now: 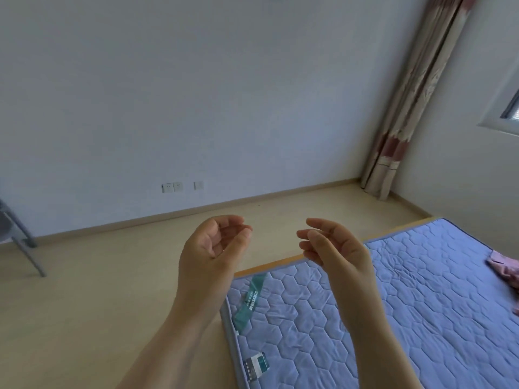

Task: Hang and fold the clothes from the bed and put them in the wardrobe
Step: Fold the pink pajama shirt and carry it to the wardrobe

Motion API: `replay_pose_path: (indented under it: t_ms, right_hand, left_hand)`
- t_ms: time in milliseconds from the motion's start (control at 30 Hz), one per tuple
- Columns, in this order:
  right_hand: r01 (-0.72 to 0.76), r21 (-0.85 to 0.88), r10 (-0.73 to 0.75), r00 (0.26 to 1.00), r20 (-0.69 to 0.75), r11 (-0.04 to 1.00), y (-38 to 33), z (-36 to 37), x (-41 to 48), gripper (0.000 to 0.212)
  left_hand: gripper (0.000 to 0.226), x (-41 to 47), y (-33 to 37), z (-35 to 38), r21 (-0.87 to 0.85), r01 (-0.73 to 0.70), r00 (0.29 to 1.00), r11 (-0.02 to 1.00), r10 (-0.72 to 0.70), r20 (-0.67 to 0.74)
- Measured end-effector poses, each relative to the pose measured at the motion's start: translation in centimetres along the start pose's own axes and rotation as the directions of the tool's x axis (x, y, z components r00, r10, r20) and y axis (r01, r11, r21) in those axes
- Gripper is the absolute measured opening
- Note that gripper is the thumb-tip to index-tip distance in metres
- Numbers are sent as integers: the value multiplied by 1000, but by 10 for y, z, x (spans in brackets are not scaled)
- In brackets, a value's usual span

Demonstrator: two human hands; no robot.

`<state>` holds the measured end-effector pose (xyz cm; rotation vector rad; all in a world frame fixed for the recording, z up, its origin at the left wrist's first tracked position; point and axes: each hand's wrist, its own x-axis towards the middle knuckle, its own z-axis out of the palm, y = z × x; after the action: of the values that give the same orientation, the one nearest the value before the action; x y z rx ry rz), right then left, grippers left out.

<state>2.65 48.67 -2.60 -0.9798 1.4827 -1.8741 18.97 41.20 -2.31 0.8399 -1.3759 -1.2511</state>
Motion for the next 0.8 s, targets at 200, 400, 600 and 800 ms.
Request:
replay_pose_path:
  t_ms: [200, 400, 600, 800]
  right_hand:
    - [-16, 17, 16, 1000, 3, 1000, 21, 1, 82, 19]
    - [-62, -39, 63, 998, 26, 997, 51, 25, 143, 18]
    - [-54, -83, 56, 998, 14, 995, 80, 83, 215, 18]
    - [-77, -106, 79, 997, 16, 991, 111, 173, 295, 18]
  left_hand:
    - [25, 75, -17, 27, 28, 19, 999, 999, -20, 26]
    - [14, 140, -50, 28, 6, 57, 998, 998, -57, 19]
    - [13, 228, -80, -2, -9, 69, 997, 998, -69, 17]
    - [14, 345, -99, -56, -18, 82, 996, 996, -81, 44]
